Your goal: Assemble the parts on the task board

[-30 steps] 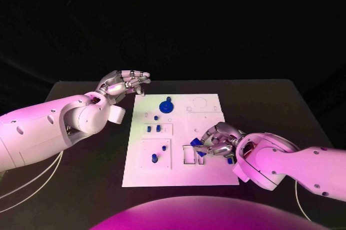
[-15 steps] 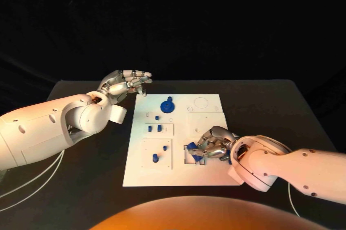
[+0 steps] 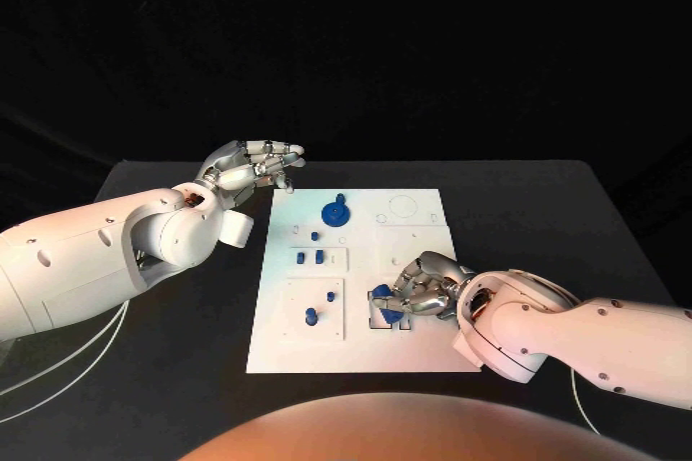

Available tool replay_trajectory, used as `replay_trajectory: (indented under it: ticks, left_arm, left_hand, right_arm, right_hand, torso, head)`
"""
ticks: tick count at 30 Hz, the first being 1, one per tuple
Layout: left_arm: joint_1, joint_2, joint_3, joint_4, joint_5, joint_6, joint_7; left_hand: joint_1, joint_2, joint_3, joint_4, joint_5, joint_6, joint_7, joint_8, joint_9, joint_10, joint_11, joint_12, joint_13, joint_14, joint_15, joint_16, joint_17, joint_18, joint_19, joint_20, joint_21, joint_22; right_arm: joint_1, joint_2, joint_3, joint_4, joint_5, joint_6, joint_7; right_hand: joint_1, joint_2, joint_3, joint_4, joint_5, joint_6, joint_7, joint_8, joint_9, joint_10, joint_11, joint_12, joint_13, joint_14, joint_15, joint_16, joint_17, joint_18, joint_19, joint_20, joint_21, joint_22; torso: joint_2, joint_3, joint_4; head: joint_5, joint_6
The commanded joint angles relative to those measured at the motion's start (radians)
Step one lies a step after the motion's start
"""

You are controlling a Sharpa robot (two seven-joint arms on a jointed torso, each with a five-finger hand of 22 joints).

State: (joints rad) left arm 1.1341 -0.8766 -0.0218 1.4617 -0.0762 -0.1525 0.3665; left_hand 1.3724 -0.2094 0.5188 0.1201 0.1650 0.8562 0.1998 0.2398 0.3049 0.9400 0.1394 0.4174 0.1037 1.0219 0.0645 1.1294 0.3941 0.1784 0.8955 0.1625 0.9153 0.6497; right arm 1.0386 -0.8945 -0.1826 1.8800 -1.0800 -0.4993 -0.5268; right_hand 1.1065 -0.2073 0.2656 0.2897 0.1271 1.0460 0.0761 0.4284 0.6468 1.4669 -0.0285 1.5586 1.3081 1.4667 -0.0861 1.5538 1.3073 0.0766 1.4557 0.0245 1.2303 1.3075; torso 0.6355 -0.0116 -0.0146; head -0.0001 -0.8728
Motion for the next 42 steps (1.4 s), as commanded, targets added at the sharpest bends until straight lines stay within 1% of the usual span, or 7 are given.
replay_trajectory:
  ticks: [1,8,12,27,31,36,42]
  left_arm:
    - [0.001,0.000,0.001,0.004,0.005,0.016,0.004]
    - [0.001,0.001,0.001,0.002,0.005,0.016,0.003]
    - [0.001,0.001,0.001,0.002,0.005,0.017,0.003]
    - [0.001,0.001,0.001,0.001,0.005,0.017,0.003]
    - [0.001,0.001,0.001,0.001,0.005,0.016,0.003]
    - [0.001,0.001,0.001,0.000,0.005,0.014,0.004]
    - [0.000,0.004,0.000,-0.003,0.005,0.012,0.006]
  left_hand:
    - [0.011,-0.001,-0.006,0.001,0.000,-0.005,0.002,-0.001,0.001,-0.009,-0.001,0.007,0.001,-0.009,0.001,-0.005,-0.001,0.006,0.009,-0.001,-0.003,-0.001]
    - [0.011,-0.001,-0.006,0.001,0.000,-0.005,0.002,-0.001,0.001,-0.009,-0.001,0.007,0.001,-0.009,0.001,-0.005,-0.001,0.006,0.009,-0.001,-0.003,-0.001]
    - [0.011,-0.001,-0.006,0.001,0.000,-0.005,0.002,-0.001,0.001,-0.009,-0.001,0.007,0.001,-0.009,0.001,-0.005,-0.001,0.006,0.009,-0.001,-0.003,-0.001]
    - [0.011,-0.001,-0.006,0.001,0.000,-0.005,0.002,-0.001,0.001,-0.009,-0.001,0.007,0.001,-0.009,0.001,-0.005,-0.001,0.006,0.009,-0.001,-0.003,-0.001]
    - [0.011,-0.001,-0.006,0.001,0.000,-0.005,0.002,-0.001,0.001,-0.009,-0.001,0.007,0.001,-0.009,0.001,-0.005,-0.001,0.006,0.009,-0.001,-0.003,-0.001]
    - [0.011,-0.001,-0.006,0.001,0.000,-0.005,0.002,-0.001,0.001,-0.009,-0.001,0.007,0.001,-0.009,0.001,-0.005,-0.001,0.006,0.009,-0.001,-0.003,-0.001]
    - [0.011,-0.001,-0.006,0.001,0.000,-0.005,0.002,-0.001,0.001,-0.009,-0.001,0.007,0.001,-0.009,0.001,-0.005,-0.001,0.006,0.009,-0.001,-0.003,-0.001]
  right_arm:
    - [-0.001,0.004,0.000,-0.005,-0.038,0.029,-0.021]
    - [-0.001,0.010,0.000,-0.009,-0.043,0.045,-0.024]
    - [-0.001,0.011,0.000,-0.009,-0.046,0.043,-0.024]
    - [-0.001,0.000,0.000,0.000,-0.075,0.025,-0.010]
    - [-0.001,-0.021,0.000,0.013,-0.075,0.021,0.020]
    - [0.008,-0.079,0.000,0.042,-0.057,-0.009,0.076]
    - [0.053,-0.197,0.001,0.066,-0.064,-0.029,0.132]
  right_hand:
    - [-0.025,0.007,-0.061,0.000,0.001,0.040,-0.044,0.006,0.004,0.096,-0.009,-0.007,0.249,0.094,-0.008,0.003,0.212,-0.010,0.004,-0.006,0.000,0.118]
    - [-0.017,0.062,-0.303,0.005,0.006,0.035,-0.043,0.005,0.017,0.094,-0.007,-0.014,0.246,0.092,-0.007,0.000,0.205,-0.009,0.002,-0.005,-0.017,0.119]
    - [-0.044,0.066,-0.378,0.007,0.011,0.035,-0.042,0.006,0.022,0.093,-0.007,-0.015,0.245,0.093,-0.006,0.000,0.207,-0.008,0.003,-0.004,-0.019,0.121]
    - [-0.059,0.058,-0.401,0.008,0.014,0.039,-0.044,0.010,0.025,0.092,-0.008,-0.019,0.243,0.093,-0.007,0.000,0.207,-0.008,0.003,-0.005,-0.021,0.121]
    - [-0.022,0.081,-0.392,0.004,0.011,0.038,-0.045,0.012,0.028,0.093,-0.009,-0.018,0.244,0.092,-0.008,0.000,0.205,-0.008,0.003,-0.005,-0.025,0.122]
    - [0.059,0.104,-0.387,0.000,0.005,0.011,-0.036,-0.005,0.023,0.091,-0.003,-0.021,0.242,0.091,-0.003,-0.003,0.196,-0.006,-0.002,-0.003,-0.041,0.118]
    - [0.133,0.108,-0.396,-0.002,0.004,-0.022,-0.020,-0.039,0.011,0.090,0.011,-0.024,0.241,0.091,0.008,-0.003,0.197,-0.006,-0.001,0.006,-0.042,0.122]
  torso:
    - [0.000,-0.0001,0.0001]
    - [0.000,-0.0004,-0.0006]
    - [0.000,0.0002,-0.0004]
    - [-0.001,0.0010,-0.0010]
    - [-0.001,0.0013,-0.0014]
    - [-0.002,0.0009,-0.0029]
    - [-0.005,-0.0014,-0.0070]
  head:
    - [0.001,0.000]
    - [0.003,0.000]
    - [0.003,0.000]
    - [0.003,0.000]
    - [0.003,0.000]
    - [0.000,0.000]
    - [-0.020,0.000]
